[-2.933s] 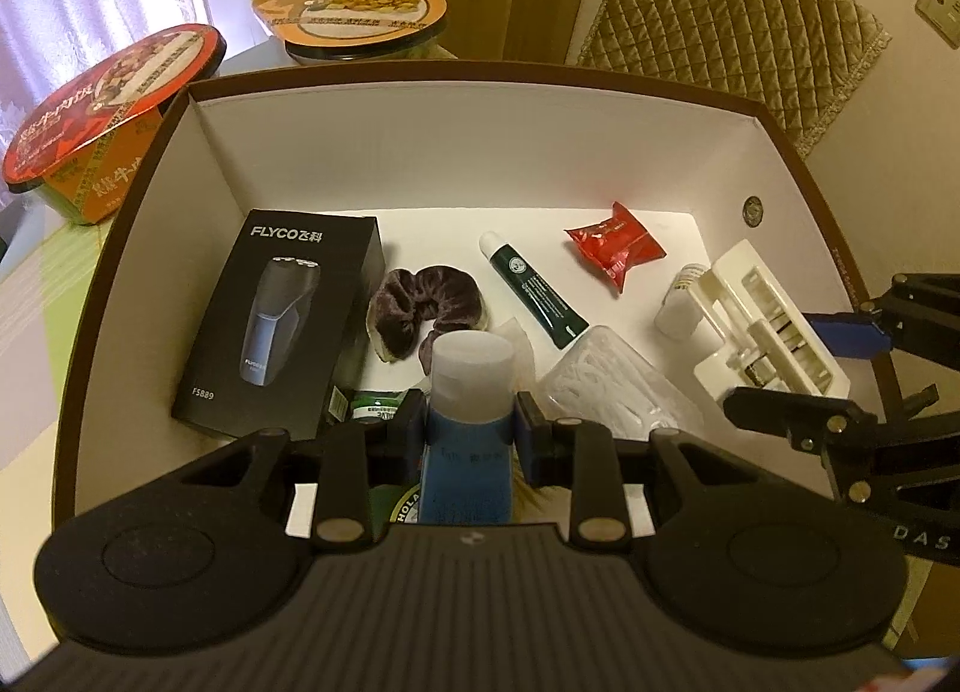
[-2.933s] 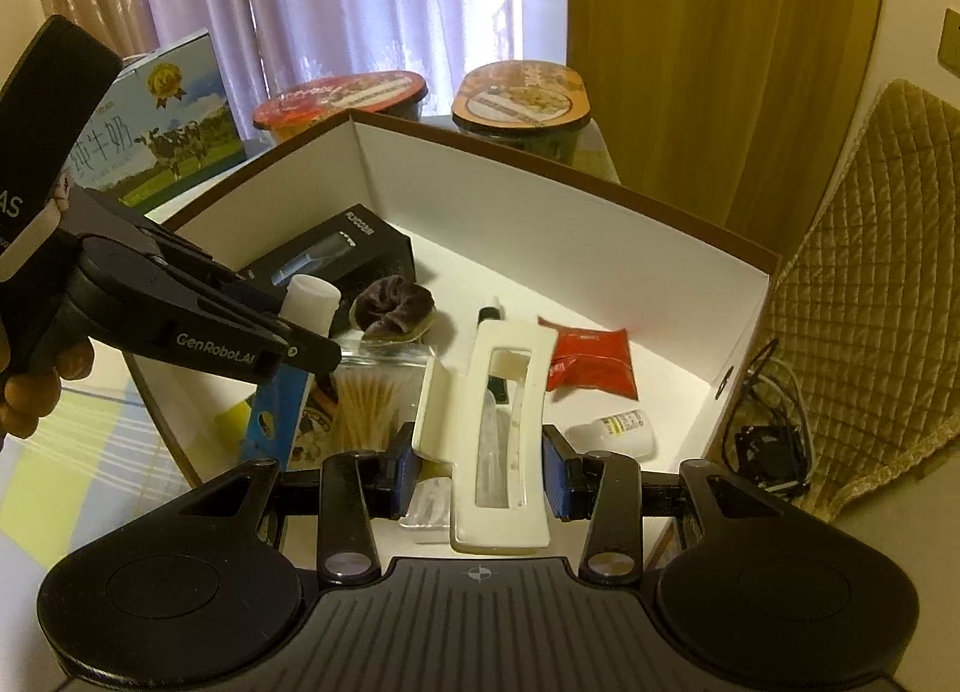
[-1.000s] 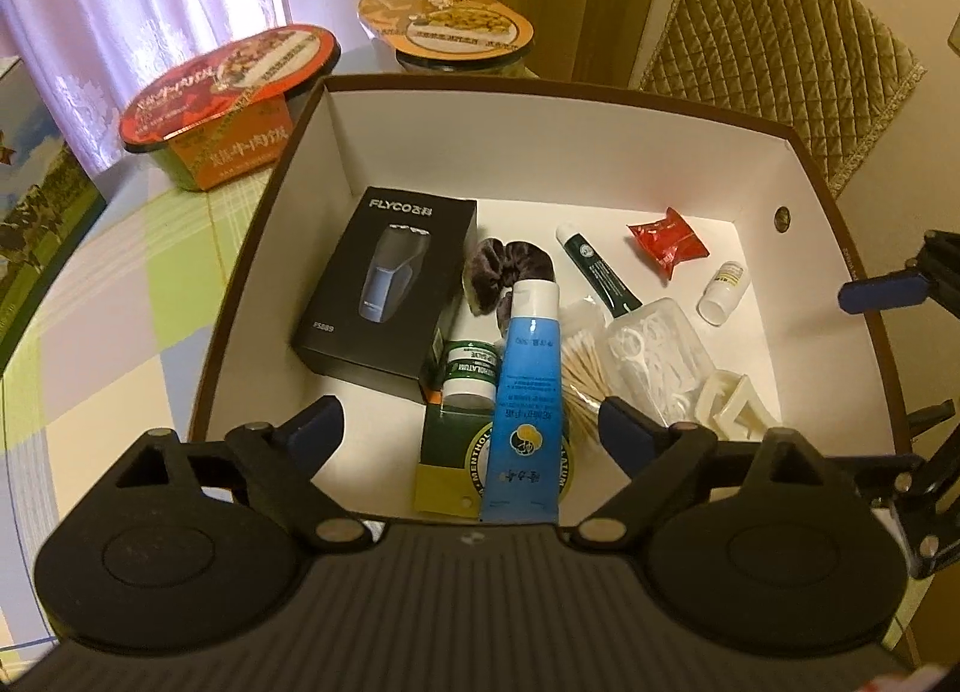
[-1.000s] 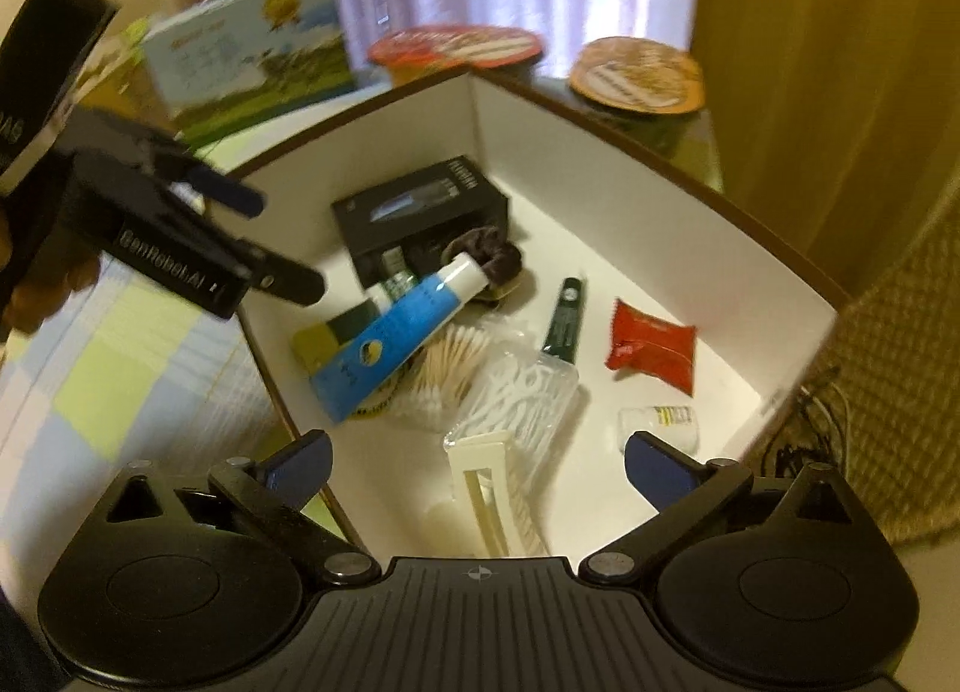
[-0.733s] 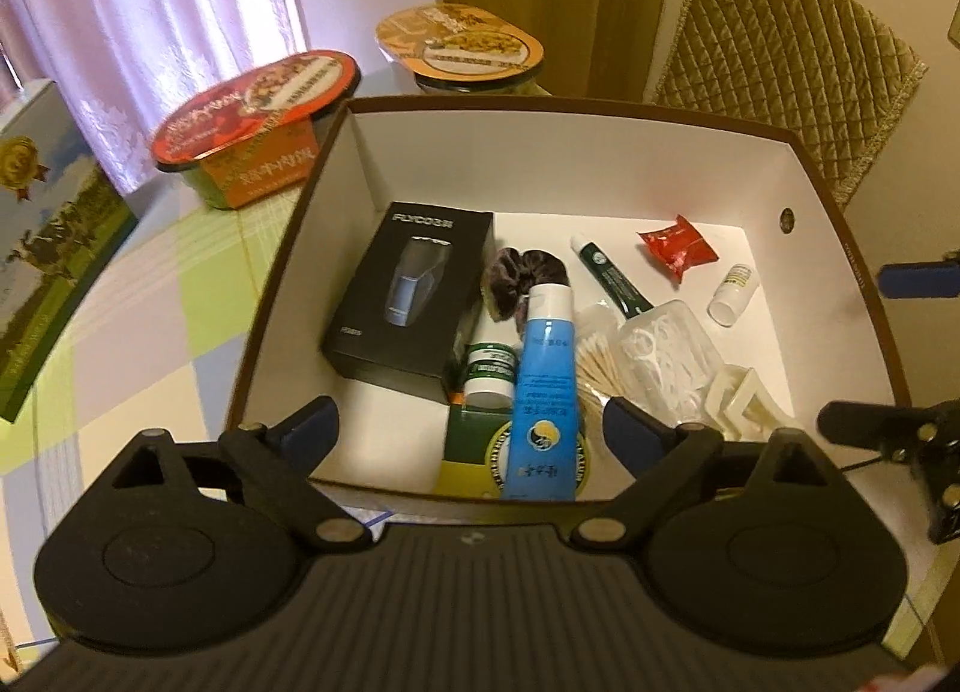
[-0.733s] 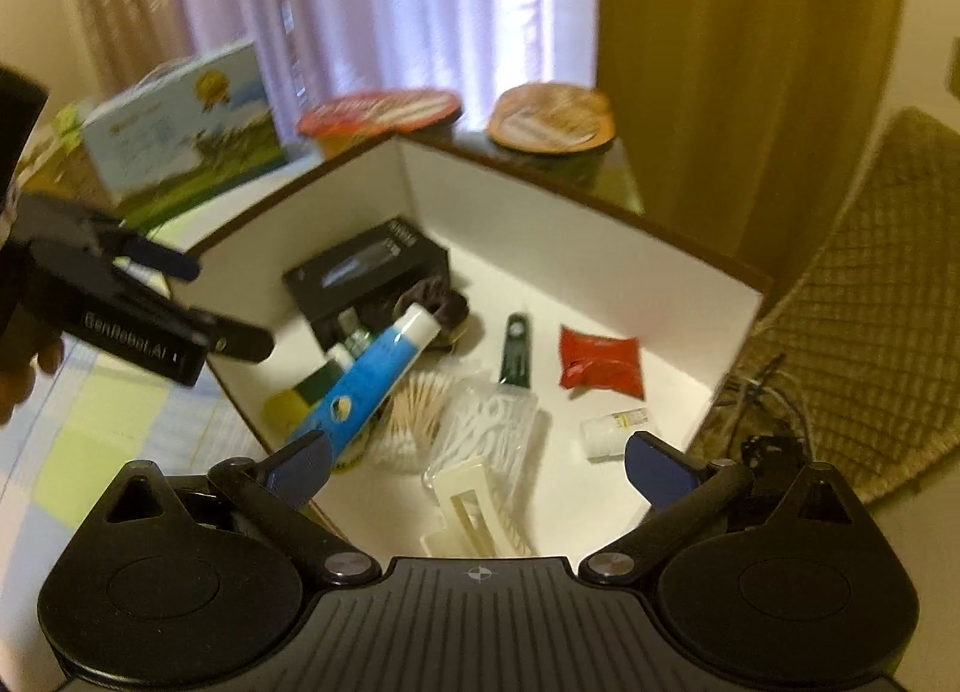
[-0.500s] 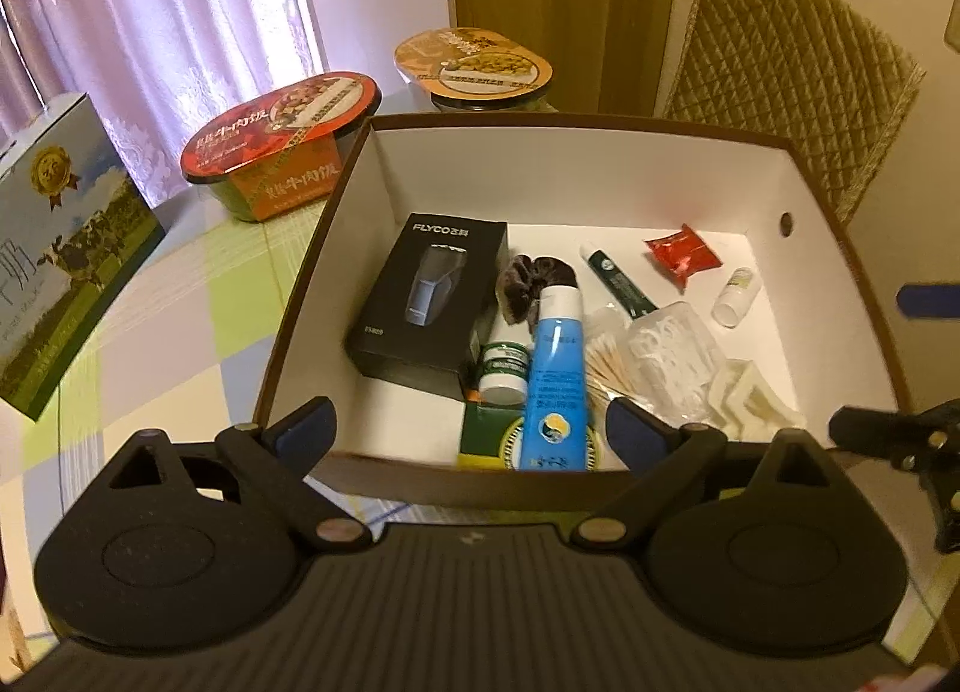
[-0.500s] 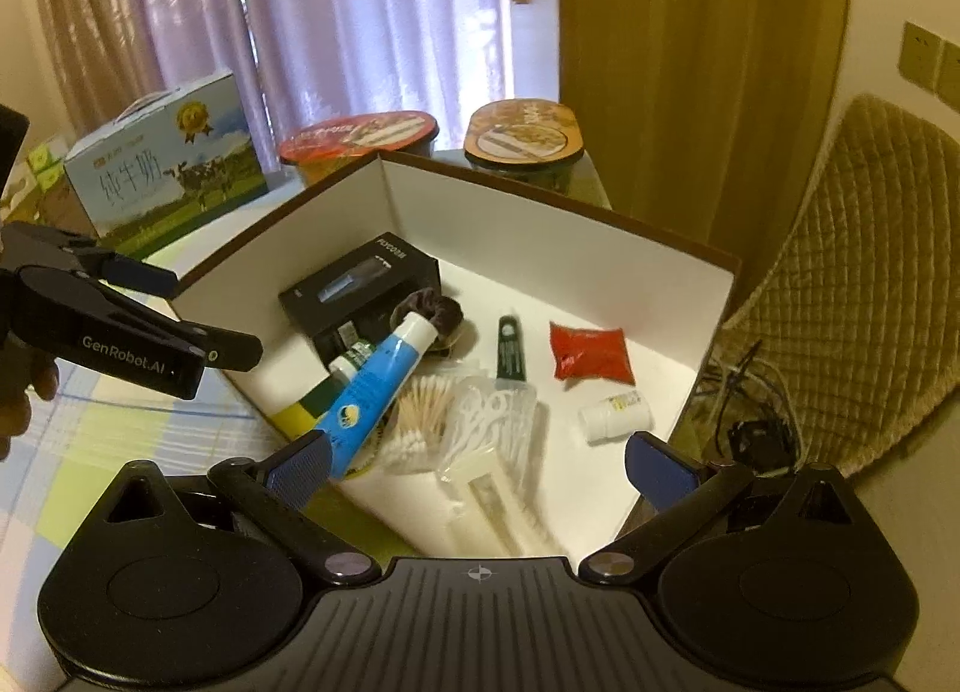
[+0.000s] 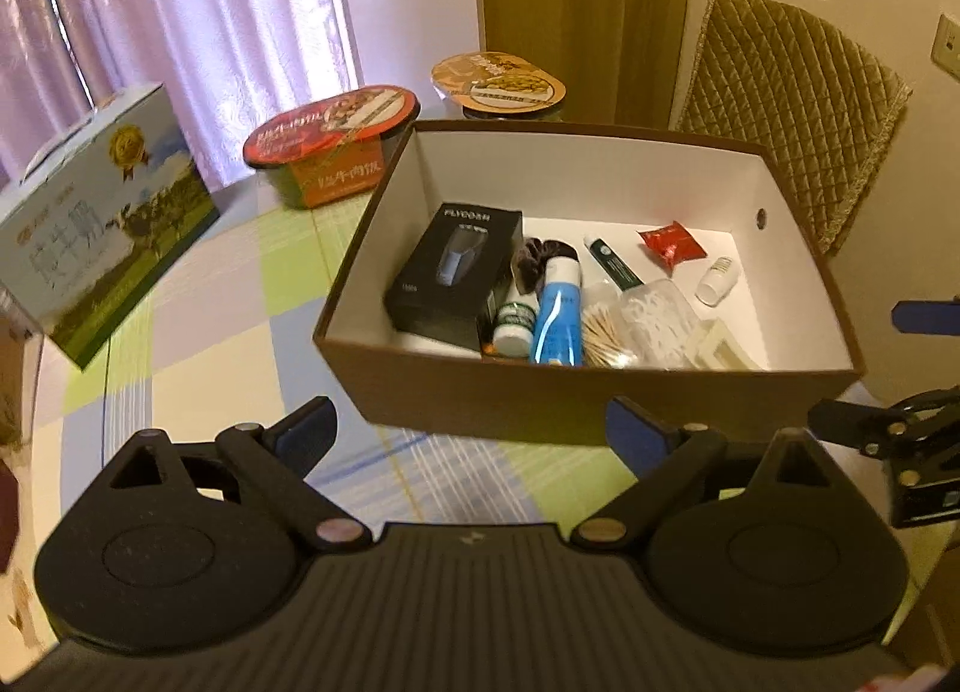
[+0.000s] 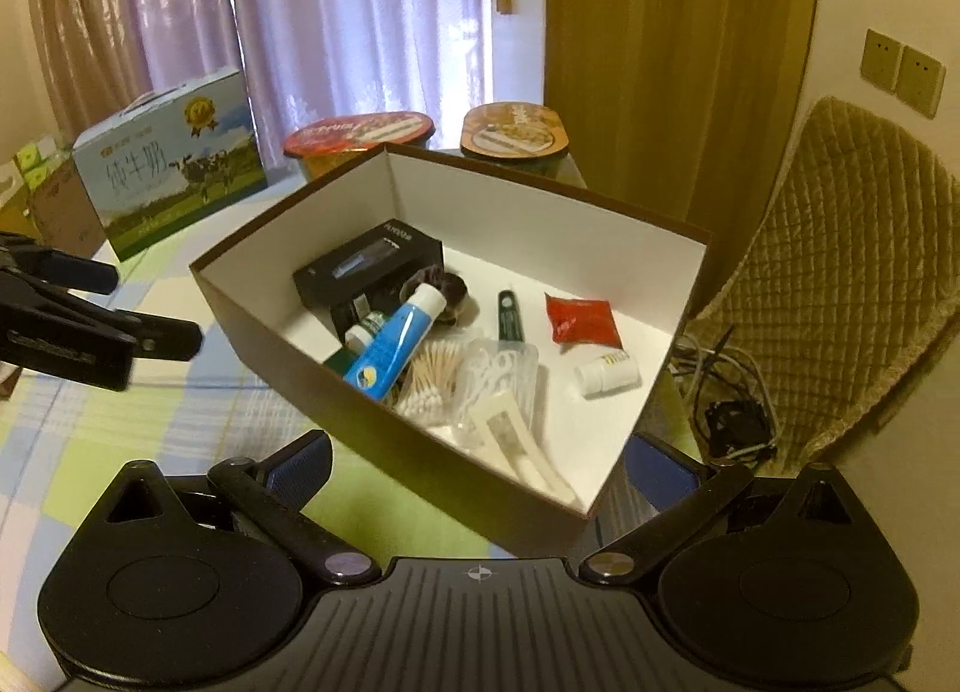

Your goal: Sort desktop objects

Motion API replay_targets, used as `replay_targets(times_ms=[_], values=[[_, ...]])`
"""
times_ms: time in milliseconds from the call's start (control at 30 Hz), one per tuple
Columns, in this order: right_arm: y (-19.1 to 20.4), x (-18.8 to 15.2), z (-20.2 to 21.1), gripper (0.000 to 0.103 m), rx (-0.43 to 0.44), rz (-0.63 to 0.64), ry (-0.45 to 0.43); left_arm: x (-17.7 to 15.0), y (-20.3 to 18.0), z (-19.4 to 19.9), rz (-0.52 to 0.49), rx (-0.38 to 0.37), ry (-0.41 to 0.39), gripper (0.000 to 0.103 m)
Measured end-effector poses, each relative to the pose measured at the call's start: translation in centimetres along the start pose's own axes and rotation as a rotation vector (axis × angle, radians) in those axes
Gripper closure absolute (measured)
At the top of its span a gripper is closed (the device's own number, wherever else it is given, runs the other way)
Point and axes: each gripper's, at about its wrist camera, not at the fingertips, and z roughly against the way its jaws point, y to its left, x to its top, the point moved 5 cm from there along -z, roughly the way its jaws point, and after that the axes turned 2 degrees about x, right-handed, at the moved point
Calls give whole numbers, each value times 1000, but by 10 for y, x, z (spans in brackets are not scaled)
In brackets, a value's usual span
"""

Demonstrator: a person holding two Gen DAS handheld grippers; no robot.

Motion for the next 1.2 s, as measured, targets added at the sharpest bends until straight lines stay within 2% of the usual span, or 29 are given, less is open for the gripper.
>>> replay_targets(times_ms=[333,567,867,1200], values=[[13,-17,19,2,-26,-34,0,-23,8,31,67,4,11,8],[16,-31,27,2,-39,-52,13,-49,7,40,106,-9,54,8],[25,-44,33,2,-37,-51,28,-70,-2,47,103,-27,87,8],[33,-51,35,2,-44,-47,36,-76,-5,55,85,-20,86,8]])
